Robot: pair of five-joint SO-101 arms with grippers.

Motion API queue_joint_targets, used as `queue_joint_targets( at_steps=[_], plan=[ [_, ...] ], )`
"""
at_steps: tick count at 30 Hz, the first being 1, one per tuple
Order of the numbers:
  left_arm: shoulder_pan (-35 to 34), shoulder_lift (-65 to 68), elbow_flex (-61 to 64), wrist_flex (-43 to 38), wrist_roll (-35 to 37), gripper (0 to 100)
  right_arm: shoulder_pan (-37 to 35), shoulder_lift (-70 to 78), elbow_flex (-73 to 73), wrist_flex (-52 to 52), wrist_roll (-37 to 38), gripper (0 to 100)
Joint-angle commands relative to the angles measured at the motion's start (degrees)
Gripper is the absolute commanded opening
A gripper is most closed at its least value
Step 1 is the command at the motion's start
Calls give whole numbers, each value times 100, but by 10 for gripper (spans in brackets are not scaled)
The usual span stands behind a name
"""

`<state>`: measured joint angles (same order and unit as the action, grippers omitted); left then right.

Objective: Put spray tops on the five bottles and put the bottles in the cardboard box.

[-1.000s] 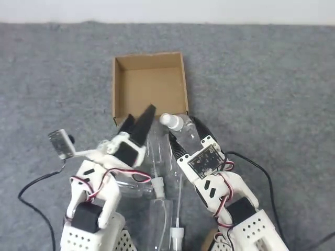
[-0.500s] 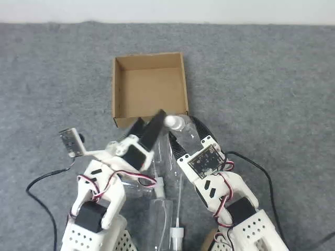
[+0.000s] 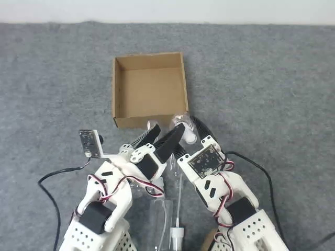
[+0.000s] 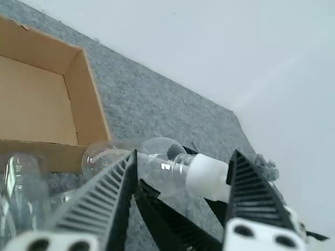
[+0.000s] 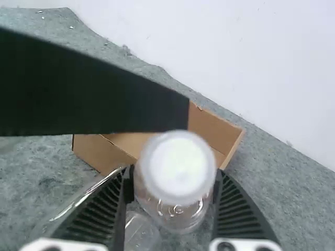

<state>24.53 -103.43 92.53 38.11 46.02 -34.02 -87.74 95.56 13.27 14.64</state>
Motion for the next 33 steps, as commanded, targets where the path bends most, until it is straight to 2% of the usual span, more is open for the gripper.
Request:
queue_joint_targets(
  at_steps=[1, 15, 19, 24, 27, 33],
  plan=[
    [44, -105, -127, -176, -53, 257, -22, -119, 0, -92, -18, 90],
    [-870, -114, -382, -220, -62, 257, 655, -119, 0, -84, -35, 90],
    [-1354, -114, -444, -290, -70, 257, 725, -119, 9, -84, -35, 90],
    [-1767, -114, -470, -791, -79, 257, 743, -119, 97, -84, -18, 90],
    [-1925, -114, -470, -818, -97, 257, 743, -119, 97, -84, -18, 90],
    [-2716, -114, -514, -879, -809, 257, 743, -119, 97, -75, -18, 90]
  ],
)
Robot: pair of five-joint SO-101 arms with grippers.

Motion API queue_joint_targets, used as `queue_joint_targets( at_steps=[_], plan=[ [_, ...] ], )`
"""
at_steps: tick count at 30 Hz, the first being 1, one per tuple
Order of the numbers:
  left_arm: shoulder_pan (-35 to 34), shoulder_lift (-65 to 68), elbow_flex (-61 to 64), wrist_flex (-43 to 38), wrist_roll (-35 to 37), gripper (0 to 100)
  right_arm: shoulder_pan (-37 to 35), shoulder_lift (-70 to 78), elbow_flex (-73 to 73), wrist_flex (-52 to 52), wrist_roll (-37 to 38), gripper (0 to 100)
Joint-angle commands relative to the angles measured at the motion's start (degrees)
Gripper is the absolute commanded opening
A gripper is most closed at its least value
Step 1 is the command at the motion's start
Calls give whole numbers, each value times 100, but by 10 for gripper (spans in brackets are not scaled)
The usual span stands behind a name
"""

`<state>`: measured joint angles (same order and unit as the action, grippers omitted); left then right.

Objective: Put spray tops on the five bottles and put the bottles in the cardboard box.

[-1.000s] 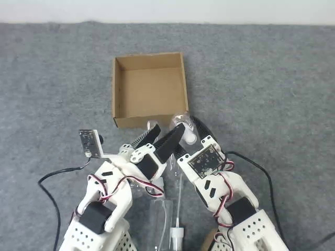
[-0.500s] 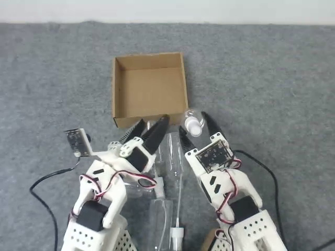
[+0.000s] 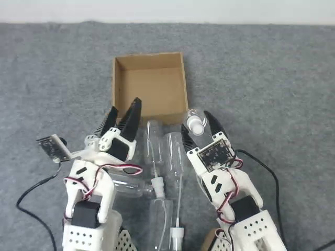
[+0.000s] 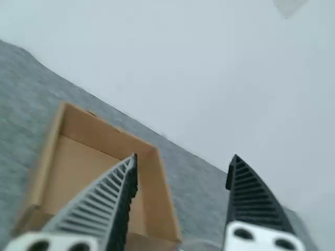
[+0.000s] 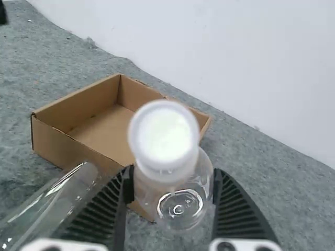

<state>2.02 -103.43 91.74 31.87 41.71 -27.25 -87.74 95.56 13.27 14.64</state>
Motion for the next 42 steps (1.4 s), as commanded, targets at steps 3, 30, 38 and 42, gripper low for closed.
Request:
queue_joint_targets(
  at_steps=[3, 30, 38, 42],
  plan=[
    [-800, -114, -435, -255, -580, 248, 66, -119, 105, -75, -9, 90],
    [-2936, -114, 479, -237, -1222, 12, 66, -119, 53, 233, -26, 90],
    [-3077, -97, 479, 343, -1600, 12, 75, -119, 44, 233, -9, 90],
    [-3051, -97, 479, 475, -1749, 12, 75, -119, 44, 233, -18, 90]
  ],
)
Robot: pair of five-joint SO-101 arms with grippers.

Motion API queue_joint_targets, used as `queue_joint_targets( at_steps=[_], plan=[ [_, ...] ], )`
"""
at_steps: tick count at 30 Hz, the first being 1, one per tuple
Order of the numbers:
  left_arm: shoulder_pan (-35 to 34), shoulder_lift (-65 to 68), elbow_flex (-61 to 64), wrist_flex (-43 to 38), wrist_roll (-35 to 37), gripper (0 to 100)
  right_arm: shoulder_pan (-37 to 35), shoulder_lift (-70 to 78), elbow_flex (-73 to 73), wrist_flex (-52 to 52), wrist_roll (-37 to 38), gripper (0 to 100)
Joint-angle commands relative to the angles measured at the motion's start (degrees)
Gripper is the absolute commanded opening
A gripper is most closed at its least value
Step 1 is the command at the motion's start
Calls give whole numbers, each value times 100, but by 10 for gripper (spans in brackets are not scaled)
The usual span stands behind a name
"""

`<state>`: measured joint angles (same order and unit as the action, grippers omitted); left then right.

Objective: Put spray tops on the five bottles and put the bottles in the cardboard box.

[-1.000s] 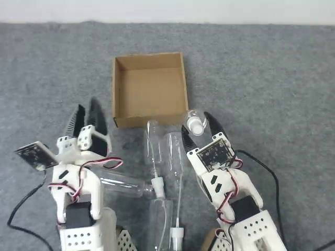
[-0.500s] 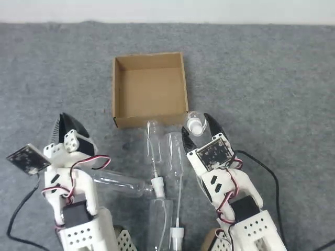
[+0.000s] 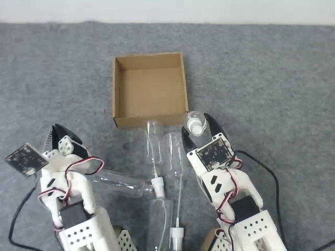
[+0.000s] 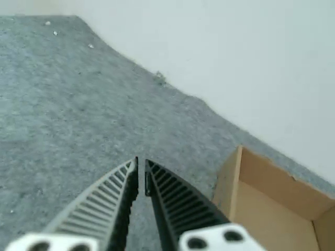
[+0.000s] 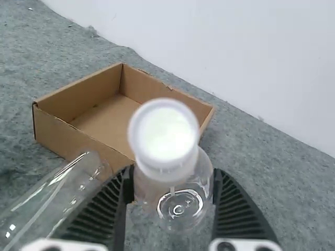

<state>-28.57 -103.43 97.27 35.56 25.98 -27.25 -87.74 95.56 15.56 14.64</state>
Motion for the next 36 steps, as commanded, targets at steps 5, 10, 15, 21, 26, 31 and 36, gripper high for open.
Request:
queue_joint_targets(
  at_steps=[5, 10, 15, 21, 26, 31, 36],
  plan=[
    [70, -88, -75, 352, -431, 12, 75, -119, 0, 13, -26, 90],
    [580, -88, -75, 765, -993, 12, 75, -119, -536, 778, -35, 90],
    [800, -88, -75, 879, -1240, 12, 40, -119, -1284, 1692, -44, 90],
    [818, -88, -75, 879, -1240, 12, 31, -48, -1732, 1736, -9, 90],
    [818, -88, -75, 862, -1240, 13, 31, -40, -2251, 1745, 0, 90],
    [818, -88, -75, 862, -1240, 13, 31, -40, -2778, 1692, 0, 89],
    [818, -88, -75, 853, -1240, 13, -215, 136, -3182, 1675, 0, 89]
  ],
)
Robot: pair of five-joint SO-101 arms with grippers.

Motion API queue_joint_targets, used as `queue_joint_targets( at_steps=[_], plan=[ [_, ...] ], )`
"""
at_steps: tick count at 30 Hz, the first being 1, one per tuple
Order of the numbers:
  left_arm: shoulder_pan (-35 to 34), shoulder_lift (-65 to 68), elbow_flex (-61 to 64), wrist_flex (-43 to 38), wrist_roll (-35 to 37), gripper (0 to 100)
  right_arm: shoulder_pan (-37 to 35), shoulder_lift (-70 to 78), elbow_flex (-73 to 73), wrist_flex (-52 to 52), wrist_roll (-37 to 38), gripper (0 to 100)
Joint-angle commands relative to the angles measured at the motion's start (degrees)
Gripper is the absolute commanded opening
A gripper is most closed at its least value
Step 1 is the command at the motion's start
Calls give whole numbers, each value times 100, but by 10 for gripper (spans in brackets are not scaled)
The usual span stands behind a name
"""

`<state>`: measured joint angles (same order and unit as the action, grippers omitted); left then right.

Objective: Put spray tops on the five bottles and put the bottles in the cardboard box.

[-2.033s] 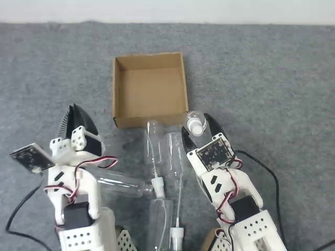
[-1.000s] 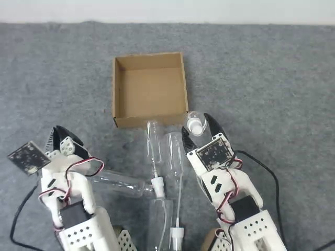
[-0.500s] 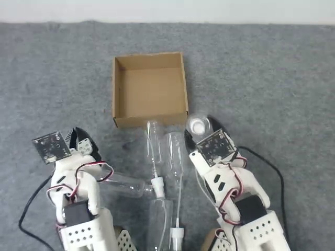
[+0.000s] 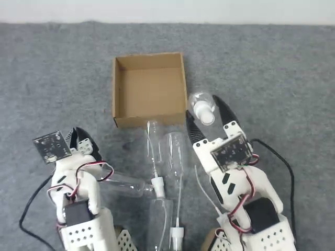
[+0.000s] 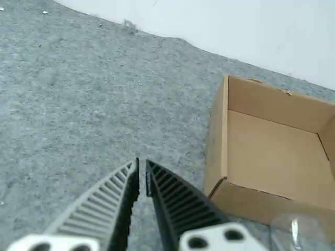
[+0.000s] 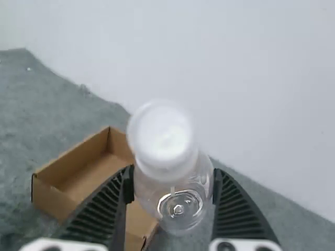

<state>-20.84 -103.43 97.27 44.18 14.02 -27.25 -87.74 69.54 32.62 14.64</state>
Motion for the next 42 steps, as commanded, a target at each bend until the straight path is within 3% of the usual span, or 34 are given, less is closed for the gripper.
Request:
queue_joint_targets(
  at_steps=[1, 9, 23, 38, 42],
  plan=[
    [44, -97, -75, -18, -44, 13, -286, 277, -686, -31, -9, 89],
    [44, -97, -75, -18, -44, 13, -462, 1798, -1758, -119, -35, 90],
    [44, -97, -75, -18, -44, 13, -787, 4171, -1899, -2404, -9, 90],
    [44, -97, -75, -18, -44, 13, -875, 6545, -3657, -2484, -62, 90],
    [44, -97, -75, -18, -44, 13, -875, 7108, -4105, -2510, -686, 90]
  ],
)
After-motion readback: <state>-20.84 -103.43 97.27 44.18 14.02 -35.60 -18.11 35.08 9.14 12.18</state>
